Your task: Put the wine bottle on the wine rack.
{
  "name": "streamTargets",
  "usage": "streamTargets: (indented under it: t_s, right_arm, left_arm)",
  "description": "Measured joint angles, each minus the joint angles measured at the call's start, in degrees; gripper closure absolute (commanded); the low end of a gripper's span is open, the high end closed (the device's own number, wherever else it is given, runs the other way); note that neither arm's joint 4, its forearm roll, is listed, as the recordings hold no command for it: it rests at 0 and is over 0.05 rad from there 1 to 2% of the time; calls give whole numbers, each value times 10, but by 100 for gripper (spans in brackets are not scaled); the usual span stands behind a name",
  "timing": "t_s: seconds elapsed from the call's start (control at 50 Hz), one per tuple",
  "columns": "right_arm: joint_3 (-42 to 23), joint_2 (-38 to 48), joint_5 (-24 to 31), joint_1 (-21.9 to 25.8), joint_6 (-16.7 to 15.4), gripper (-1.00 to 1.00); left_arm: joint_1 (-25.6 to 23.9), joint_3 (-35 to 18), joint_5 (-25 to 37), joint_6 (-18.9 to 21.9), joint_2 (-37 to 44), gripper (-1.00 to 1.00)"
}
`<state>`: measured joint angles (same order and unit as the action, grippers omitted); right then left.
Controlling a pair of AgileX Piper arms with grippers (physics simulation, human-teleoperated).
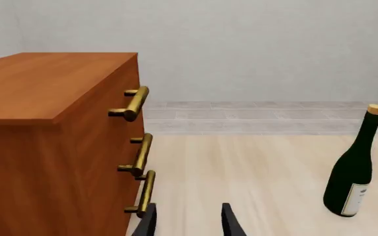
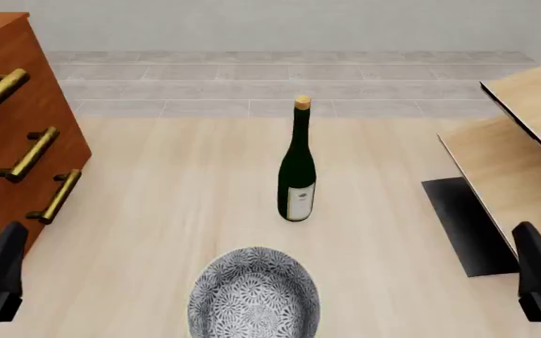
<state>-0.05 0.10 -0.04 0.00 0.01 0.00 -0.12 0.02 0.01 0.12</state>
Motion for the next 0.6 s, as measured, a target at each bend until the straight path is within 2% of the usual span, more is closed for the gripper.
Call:
streamTargets:
  t_s: [0.6]
  right_arm:
    - [-8, 3, 2, 16, -4, -100]
  left_arm:
    - [-2, -9, 5, 2, 1, -100]
